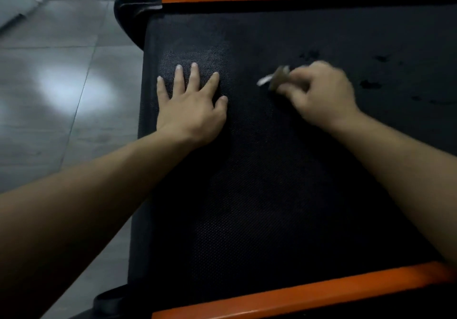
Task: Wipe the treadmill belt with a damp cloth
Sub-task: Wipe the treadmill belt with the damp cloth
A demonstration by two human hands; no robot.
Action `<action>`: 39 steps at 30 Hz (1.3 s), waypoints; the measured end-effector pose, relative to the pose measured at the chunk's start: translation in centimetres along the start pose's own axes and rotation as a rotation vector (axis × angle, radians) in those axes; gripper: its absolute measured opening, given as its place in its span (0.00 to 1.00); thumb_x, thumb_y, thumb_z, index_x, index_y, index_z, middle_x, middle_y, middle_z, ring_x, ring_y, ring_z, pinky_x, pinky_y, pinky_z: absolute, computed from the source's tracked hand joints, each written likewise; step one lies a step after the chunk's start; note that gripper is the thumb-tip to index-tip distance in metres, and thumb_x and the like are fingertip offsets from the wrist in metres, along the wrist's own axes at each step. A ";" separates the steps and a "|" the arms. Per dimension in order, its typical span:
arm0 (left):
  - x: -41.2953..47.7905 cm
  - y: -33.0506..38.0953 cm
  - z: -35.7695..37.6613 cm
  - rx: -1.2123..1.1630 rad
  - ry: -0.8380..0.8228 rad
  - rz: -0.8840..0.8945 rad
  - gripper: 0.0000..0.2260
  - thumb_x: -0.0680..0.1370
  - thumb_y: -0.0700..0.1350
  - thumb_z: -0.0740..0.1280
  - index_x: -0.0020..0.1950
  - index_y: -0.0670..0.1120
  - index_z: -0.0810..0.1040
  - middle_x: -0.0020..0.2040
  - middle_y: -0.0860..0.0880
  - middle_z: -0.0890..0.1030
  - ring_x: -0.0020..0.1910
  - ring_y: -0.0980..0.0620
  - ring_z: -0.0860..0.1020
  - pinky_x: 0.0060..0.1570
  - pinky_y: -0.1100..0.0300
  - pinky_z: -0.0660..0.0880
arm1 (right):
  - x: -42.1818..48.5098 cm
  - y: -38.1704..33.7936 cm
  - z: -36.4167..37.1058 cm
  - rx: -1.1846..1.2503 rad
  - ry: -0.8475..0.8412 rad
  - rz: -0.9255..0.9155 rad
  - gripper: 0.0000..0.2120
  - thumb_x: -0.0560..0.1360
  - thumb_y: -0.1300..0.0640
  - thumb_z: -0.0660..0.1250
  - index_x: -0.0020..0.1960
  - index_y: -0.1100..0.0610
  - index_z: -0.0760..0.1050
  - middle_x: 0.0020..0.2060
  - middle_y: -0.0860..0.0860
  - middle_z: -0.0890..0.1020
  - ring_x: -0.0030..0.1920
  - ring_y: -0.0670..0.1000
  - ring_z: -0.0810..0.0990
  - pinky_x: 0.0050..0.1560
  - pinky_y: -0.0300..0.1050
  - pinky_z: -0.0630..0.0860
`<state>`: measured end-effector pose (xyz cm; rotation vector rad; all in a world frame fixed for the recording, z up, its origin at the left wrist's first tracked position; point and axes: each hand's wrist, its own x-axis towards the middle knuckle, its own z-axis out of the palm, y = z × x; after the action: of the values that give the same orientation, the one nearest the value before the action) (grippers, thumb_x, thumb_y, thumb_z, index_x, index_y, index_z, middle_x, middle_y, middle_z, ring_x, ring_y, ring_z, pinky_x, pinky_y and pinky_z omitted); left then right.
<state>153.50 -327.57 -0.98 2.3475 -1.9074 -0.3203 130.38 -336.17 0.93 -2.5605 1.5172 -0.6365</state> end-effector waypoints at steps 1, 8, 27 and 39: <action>0.0 0.1 0.1 0.011 0.004 0.001 0.28 0.83 0.62 0.46 0.83 0.59 0.49 0.85 0.47 0.43 0.82 0.44 0.37 0.77 0.36 0.34 | 1.8 1.0 0.0 -0.011 0.041 0.132 0.14 0.76 0.42 0.67 0.52 0.49 0.82 0.42 0.49 0.77 0.46 0.55 0.79 0.42 0.45 0.68; -0.1 0.2 0.3 0.032 0.011 -0.002 0.28 0.84 0.62 0.45 0.84 0.59 0.47 0.85 0.47 0.42 0.82 0.44 0.37 0.77 0.37 0.34 | -1.6 -2.8 0.8 0.119 -0.126 -0.156 0.15 0.73 0.43 0.67 0.53 0.50 0.84 0.41 0.52 0.78 0.43 0.53 0.77 0.42 0.47 0.72; 4.2 2.3 0.4 0.023 0.042 0.007 0.34 0.81 0.67 0.45 0.84 0.54 0.48 0.84 0.42 0.42 0.82 0.39 0.37 0.77 0.35 0.36 | 11.2 -0.2 4.5 0.077 0.016 0.048 0.12 0.76 0.43 0.68 0.56 0.45 0.82 0.48 0.48 0.81 0.51 0.51 0.79 0.53 0.49 0.75; 4.2 2.5 0.8 0.062 0.056 0.031 0.34 0.81 0.68 0.45 0.84 0.55 0.47 0.84 0.41 0.43 0.82 0.37 0.38 0.76 0.34 0.36 | 16.2 -2.4 7.1 0.102 0.003 0.026 0.13 0.75 0.42 0.66 0.55 0.47 0.82 0.47 0.49 0.81 0.49 0.53 0.79 0.49 0.48 0.75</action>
<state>151.78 -332.15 -1.63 2.3365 -1.9532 -0.1940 141.96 -349.78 0.09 -2.4620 1.4755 -0.6968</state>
